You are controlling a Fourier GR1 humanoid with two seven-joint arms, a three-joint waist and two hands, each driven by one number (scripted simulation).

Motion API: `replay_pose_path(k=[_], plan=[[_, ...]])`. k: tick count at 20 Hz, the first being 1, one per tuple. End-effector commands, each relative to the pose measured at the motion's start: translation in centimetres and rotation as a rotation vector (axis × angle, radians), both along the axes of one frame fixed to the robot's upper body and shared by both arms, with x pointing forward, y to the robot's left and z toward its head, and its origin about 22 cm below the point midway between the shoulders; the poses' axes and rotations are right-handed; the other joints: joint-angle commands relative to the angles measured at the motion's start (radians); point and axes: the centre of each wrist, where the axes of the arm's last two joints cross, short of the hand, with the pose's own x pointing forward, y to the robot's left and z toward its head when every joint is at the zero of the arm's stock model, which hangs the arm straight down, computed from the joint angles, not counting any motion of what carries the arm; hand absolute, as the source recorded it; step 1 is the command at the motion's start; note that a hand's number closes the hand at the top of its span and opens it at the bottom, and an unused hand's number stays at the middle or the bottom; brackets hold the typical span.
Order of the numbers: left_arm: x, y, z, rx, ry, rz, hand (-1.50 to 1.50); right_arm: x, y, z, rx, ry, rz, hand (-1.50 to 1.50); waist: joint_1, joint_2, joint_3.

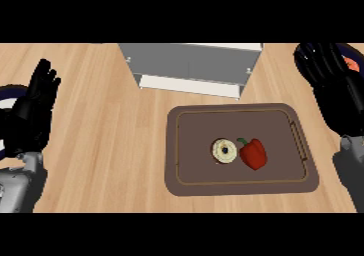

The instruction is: Pick the cupcake from the tray and place it in the tiered shelf

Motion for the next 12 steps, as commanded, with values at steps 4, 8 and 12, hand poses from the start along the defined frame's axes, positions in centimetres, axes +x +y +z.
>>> replay_pose_path(k=[4,8,12], plan=[[0.0,-2.3,-4.6,0.061,0.035,-0.185,0.0,1.9,-0.4,-2.2,-0.111,0.104,0.039,-1.5,0.035,-0.006,-0.012],[-0.4,-3.6,-3.9,0.018,0.064,-0.211,0.0,0.8,3.7,-7.5,0.696,0.286,0.012,1.5,-0.002,0.028,0.03],[-1.5,-4.7,-5.8,0.024,0.107,-0.279,0.0,-0.8,-4.6,-10.6,-0.418,0.15,-0.437,1.5,0.026,0.004,-0.014]])
